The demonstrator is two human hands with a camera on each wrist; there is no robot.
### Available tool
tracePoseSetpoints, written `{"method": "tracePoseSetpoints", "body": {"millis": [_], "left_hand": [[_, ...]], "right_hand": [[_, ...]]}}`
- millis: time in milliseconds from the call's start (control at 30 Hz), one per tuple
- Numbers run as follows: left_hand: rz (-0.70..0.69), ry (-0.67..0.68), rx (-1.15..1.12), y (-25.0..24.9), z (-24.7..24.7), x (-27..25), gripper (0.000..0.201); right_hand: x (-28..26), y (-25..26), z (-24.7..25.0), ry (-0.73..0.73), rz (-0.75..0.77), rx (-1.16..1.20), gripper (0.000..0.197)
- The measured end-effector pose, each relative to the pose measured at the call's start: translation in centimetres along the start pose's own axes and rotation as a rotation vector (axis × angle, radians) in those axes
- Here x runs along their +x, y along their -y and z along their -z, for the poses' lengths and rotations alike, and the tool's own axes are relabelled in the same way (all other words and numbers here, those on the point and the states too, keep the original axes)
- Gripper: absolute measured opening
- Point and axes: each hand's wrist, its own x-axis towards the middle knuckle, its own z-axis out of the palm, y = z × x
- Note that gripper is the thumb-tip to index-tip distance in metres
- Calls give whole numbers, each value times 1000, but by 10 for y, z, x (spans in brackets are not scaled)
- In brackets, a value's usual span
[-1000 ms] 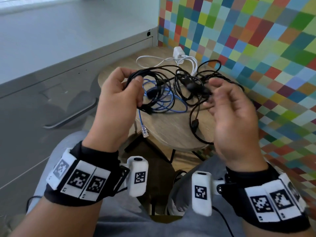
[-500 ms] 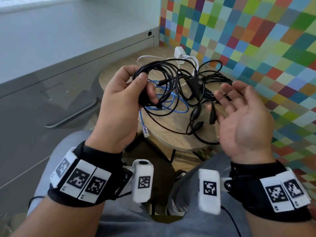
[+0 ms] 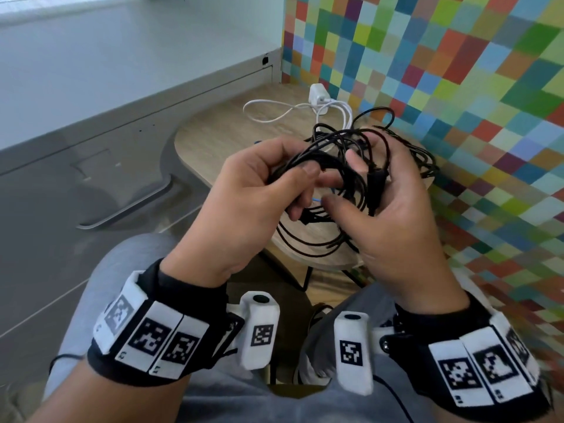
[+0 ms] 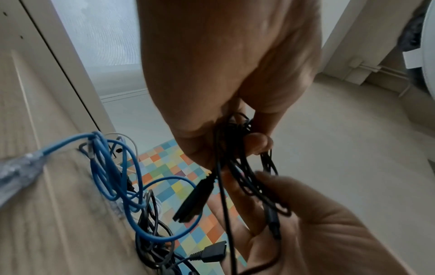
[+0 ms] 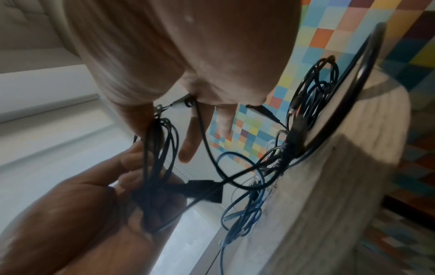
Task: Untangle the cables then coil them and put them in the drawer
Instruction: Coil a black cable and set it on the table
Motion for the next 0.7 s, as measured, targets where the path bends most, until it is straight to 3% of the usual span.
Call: {"method": "tracePoseSetpoints", "body": {"millis": [133,233,400,600,700], "left_hand": [[58,-13,-116,-2,0,-2,10],[114,-21,-334,-5,3,-2,27],[88,32,-581,-9,3,-2,16],[56,-63,-518,-9,8,1,24],[59,-128,-509,-5,13,4,25]], "right_hand": [[0,-1,0,-60,-20,51,28],[-2,3,-3,-70,-21,159,15],[-1,0,-9,-41,-35,285,17],[-1,-2,-9,19,-260,450,17],[2,-3,-3,-26,-304,469,15]]}}
